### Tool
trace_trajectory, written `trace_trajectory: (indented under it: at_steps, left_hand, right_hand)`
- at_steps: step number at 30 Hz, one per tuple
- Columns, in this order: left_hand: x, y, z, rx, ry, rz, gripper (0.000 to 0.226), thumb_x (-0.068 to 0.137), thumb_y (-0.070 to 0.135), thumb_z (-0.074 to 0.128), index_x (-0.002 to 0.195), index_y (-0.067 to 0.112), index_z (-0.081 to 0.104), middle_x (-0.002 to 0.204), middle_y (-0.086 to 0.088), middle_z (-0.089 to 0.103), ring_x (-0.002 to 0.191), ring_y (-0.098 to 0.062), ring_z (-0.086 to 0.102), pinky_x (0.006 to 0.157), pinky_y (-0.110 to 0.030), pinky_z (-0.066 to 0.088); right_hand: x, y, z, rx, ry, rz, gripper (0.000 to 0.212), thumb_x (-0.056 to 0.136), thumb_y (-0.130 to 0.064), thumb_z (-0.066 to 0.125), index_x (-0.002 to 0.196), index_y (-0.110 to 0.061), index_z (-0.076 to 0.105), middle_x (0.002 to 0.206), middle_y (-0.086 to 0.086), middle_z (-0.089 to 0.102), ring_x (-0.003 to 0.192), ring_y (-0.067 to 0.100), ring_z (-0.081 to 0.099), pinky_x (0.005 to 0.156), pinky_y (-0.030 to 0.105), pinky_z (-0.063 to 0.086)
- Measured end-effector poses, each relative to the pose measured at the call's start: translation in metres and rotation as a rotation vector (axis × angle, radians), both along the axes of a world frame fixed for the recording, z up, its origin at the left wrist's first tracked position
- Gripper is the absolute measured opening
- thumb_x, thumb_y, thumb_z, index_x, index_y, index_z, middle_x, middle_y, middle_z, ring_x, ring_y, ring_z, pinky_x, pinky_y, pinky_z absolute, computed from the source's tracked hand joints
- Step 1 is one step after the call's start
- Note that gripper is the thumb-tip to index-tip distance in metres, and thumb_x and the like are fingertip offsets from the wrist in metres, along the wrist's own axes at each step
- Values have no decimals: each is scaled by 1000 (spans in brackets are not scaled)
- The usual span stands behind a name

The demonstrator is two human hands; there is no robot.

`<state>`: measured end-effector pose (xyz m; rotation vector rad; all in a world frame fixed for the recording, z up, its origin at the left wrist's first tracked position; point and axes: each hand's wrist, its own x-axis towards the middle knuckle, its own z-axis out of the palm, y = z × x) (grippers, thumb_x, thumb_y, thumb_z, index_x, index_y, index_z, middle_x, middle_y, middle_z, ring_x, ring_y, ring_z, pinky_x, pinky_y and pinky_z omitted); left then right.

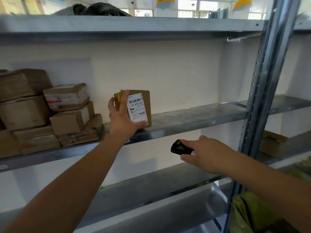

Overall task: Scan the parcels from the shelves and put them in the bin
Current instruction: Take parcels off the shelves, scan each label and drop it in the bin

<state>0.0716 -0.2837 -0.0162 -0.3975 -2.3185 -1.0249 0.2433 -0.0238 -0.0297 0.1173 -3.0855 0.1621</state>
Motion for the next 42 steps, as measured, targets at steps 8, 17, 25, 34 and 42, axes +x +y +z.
trace_trajectory:
  at_steps: [8, 17, 25, 34, 42]
  left_hand:
    - [70, 11, -14, 133, 47, -142, 142, 57, 36, 104, 156, 60, 5, 162, 6, 8, 134, -9, 37, 109, -18, 38]
    - [175, -6, -85, 175, -206, -286, 142, 56, 35, 104, 158, 55, 8, 159, -1, 18, 120, 2, 38, 85, 11, 24]
    - [258, -1, -167, 189, -454, -329, 143, 57, 42, 103, 161, 51, 5, 155, -1, 25, 125, -8, 39, 105, -22, 33]
    - [302, 38, -236, 195, -695, -418, 141, 58, 38, 103, 162, 49, 8, 152, -3, 28, 122, -11, 43, 106, -30, 41]
    - [294, 128, -254, 185, -824, -588, 143, 41, 63, 99, 152, 64, 9, 147, -1, 45, 125, -17, 56, 103, -50, 56]
  right_hand:
    - [35, -15, -21, 43, 29, -34, 69, 99, -73, 38, 159, -50, 16, 119, 3, 51, 94, 15, 48, 73, 31, 42]
    - [128, -38, -76, -81, -83, -146, 63, 102, -62, 47, 158, -40, 31, 127, 9, 59, 99, 24, 57, 84, 37, 53]
    - [215, -47, -127, -134, -142, -260, 56, 100, -54, 55, 150, -34, 45, 97, 1, 54, 84, 21, 53, 67, 31, 38]
    - [284, -27, -172, -168, -274, -503, 60, 99, -59, 54, 153, -35, 43, 114, 11, 58, 91, 22, 49, 73, 32, 41]
    - [312, 35, -190, -291, -294, -752, 68, 100, -59, 54, 160, -34, 33, 136, 13, 58, 114, 29, 61, 88, 34, 49]
